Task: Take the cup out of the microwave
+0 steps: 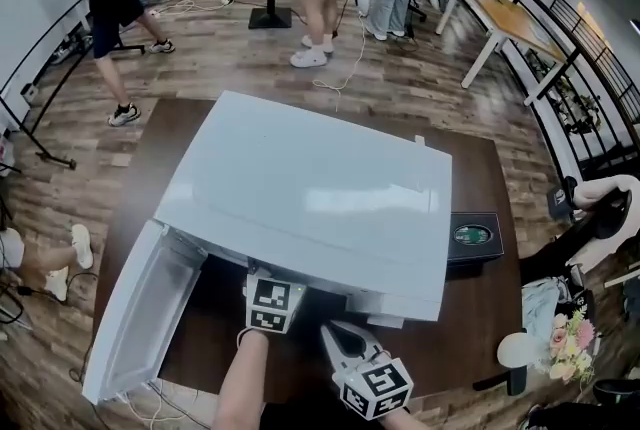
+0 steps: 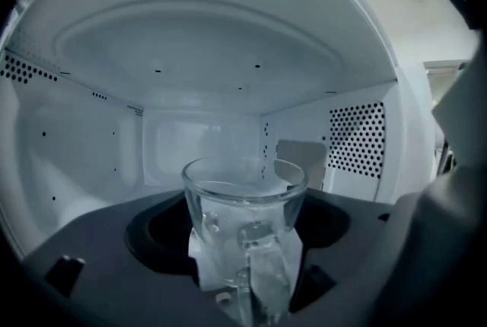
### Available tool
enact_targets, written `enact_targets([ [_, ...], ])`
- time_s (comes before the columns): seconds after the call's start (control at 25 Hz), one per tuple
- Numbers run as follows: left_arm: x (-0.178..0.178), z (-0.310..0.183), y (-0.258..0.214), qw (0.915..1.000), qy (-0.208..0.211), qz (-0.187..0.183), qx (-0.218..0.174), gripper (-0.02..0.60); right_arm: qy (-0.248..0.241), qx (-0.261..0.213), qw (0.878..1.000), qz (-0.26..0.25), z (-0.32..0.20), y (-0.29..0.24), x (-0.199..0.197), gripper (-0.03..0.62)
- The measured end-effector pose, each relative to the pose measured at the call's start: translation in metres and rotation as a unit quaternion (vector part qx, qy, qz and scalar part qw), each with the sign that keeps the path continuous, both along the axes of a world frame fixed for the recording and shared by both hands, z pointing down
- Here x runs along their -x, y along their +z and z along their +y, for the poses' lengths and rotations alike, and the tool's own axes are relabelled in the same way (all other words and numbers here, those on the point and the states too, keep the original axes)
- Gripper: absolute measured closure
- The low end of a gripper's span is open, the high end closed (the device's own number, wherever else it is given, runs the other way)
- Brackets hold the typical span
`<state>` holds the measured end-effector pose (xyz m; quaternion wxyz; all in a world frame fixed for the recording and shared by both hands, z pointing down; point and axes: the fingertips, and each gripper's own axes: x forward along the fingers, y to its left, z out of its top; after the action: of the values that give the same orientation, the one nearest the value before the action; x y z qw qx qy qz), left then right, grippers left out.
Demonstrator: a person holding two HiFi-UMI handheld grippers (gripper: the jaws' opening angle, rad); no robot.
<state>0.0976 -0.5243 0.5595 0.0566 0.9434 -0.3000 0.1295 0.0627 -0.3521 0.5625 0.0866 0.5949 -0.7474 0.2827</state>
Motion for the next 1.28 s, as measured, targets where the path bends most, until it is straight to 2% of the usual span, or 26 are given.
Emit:
enact_targets([
  [0.44,0.004,0.004,0.000,0.9999,-0.004,-0.010,-0.003,0.201,-0.001,-0.005,1.000,0.005,0.001,-0.001,-0.002,0.599],
  [0.68,0.010,0.011,-0.009,0.9998,-0.018,0.004,0.000,0.201,-0.001,-0.009,1.000,0.009,0.005,-0.004,-0.002,0.599],
  [1.28,0.076,0.051,-0.028,0.9984,-0.057,0.004,0.004,0.201,0.023,-0.034,0.999,0.025,0.026,-0.018,0.004,0.599],
])
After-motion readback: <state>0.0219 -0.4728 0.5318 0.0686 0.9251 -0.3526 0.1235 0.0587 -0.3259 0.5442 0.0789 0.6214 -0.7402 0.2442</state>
